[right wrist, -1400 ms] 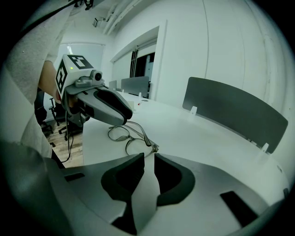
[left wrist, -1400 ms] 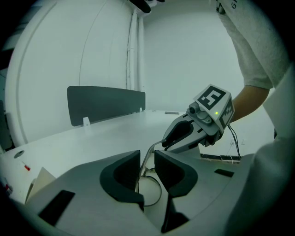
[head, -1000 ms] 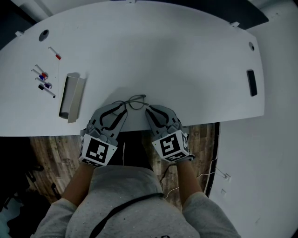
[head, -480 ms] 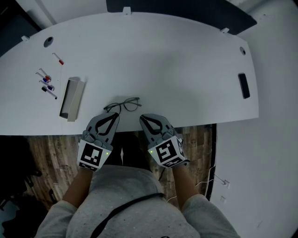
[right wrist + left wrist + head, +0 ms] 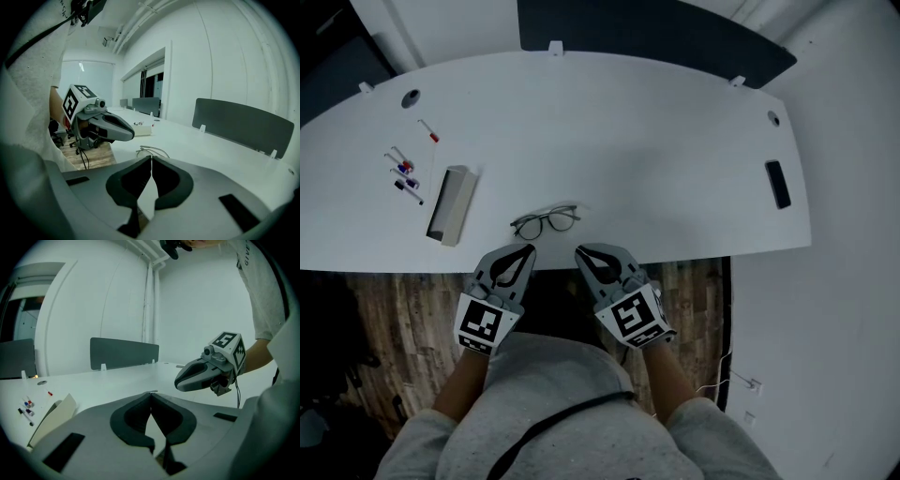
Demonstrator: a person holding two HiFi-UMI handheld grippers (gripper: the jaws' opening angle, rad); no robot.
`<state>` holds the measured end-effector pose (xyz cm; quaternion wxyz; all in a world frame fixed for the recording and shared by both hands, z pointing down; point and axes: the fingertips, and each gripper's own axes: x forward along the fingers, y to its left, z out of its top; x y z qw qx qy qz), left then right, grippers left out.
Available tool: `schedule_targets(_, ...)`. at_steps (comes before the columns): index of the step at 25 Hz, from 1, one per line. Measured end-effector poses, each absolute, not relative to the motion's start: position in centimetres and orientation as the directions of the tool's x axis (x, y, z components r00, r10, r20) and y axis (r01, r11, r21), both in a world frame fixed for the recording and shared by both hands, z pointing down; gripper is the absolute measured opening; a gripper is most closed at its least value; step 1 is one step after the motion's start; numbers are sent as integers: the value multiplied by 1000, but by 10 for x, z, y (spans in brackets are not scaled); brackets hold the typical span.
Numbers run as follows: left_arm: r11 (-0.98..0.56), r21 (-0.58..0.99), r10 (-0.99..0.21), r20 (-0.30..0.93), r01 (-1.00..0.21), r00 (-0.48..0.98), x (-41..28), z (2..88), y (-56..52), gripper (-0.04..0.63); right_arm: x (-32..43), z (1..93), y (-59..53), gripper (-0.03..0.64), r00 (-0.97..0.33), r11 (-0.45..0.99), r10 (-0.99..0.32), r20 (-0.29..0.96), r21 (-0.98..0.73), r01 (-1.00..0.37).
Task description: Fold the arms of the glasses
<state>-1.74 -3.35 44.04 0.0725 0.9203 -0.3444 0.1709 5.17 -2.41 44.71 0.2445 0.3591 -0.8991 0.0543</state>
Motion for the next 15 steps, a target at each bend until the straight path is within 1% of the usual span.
schedule_targets(4, -751, 40, -612, 330, -659, 718, -23, 430, -24, 15, 45, 436, -13, 25, -624, 725, -632, 459, 68, -685)
schedule_targets(10, -753, 72, -606, 311, -654, 732, -36, 417, -7, 15, 32, 419, 7, 25, -618, 700, -653, 438, 37, -713)
schedule_targets(15, -739, 96, -623, 279, -666, 731, -53, 409, 13, 15, 19, 410, 27, 25, -605, 673, -677, 420, 21, -739)
